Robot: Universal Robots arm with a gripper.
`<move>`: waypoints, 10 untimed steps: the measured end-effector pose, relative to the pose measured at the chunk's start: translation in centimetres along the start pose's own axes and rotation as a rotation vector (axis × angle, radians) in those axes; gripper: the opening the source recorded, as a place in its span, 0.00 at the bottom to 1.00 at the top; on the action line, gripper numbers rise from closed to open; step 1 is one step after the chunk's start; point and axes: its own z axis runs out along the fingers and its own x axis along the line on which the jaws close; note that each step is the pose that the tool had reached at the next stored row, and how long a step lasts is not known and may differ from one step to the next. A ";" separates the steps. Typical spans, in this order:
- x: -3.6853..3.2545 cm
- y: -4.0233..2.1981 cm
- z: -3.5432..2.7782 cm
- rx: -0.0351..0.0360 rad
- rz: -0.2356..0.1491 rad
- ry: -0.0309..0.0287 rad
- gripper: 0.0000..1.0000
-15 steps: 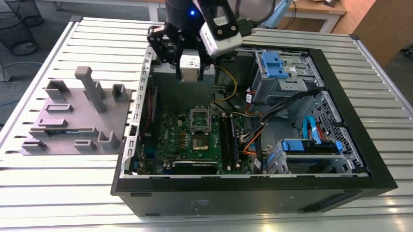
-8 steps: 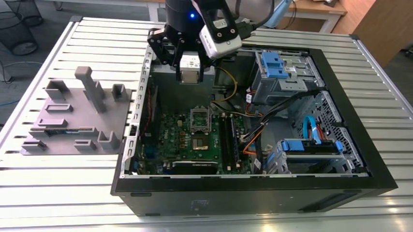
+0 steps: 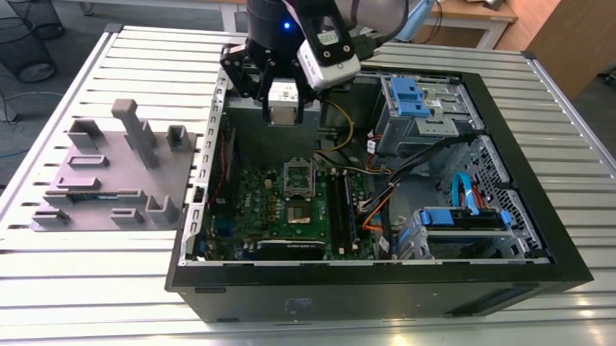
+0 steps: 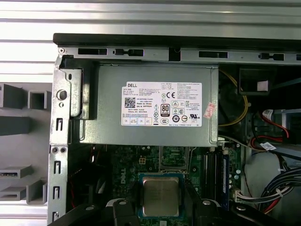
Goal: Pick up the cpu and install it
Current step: 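Pick up the cpu and move it towards the insertion slot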
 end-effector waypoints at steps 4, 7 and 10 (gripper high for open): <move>-0.04 -0.03 0.20 -0.0003 0.000 0.0002 0.47; -0.12 -0.10 0.42 0.0000 0.000 0.0006 0.47; -0.20 -0.32 0.82 0.0000 0.000 0.0011 0.47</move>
